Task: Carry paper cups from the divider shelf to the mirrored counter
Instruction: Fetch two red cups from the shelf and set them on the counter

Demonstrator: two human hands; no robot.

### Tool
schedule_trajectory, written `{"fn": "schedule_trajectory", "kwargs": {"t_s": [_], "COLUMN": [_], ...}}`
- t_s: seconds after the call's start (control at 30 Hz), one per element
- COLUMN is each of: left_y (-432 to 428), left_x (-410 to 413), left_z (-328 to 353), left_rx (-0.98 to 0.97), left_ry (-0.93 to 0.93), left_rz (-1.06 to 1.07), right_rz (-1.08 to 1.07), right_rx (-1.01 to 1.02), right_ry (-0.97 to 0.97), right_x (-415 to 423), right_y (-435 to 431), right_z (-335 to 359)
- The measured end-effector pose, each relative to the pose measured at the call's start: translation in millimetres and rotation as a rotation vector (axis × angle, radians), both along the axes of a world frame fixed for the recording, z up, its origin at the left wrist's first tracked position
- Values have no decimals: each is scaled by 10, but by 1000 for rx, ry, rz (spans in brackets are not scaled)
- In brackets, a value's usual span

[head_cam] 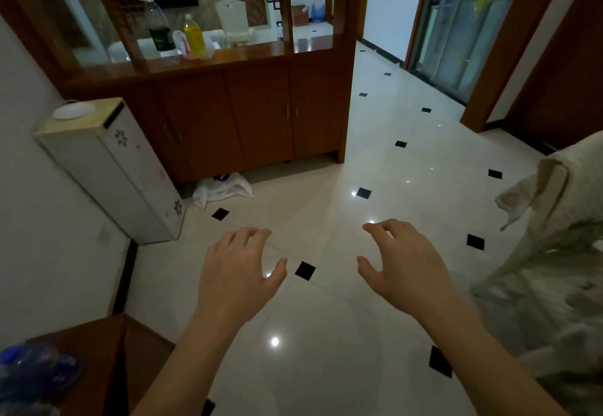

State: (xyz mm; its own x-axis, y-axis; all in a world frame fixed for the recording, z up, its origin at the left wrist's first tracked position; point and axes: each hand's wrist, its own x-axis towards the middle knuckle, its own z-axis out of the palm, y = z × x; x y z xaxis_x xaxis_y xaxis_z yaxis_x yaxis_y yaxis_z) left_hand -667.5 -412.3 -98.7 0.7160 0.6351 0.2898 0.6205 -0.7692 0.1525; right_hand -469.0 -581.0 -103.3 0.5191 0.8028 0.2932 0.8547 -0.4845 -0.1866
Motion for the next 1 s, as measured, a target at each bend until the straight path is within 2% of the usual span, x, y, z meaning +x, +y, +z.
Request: {"fn": "schedule_trajectory", "kwargs": {"t_s": [0.23, 0.6, 1.0], "left_y": [725, 1866, 3001], "left_x": [1013, 3066, 4473], "left_z": [-100, -22, -82], "left_rx": [17, 49, 28], "left_ry": [3, 17, 63], "left_rz": [-18, 53, 84], "right_rz": [-3, 33, 69], "right_rx": [-11, -24, -23], "right_ry": [-15, 4, 74], "right_x": [915, 2976, 4422], "right_y": [671, 1866, 3099], "right_z": [-102, 72, -102]}}
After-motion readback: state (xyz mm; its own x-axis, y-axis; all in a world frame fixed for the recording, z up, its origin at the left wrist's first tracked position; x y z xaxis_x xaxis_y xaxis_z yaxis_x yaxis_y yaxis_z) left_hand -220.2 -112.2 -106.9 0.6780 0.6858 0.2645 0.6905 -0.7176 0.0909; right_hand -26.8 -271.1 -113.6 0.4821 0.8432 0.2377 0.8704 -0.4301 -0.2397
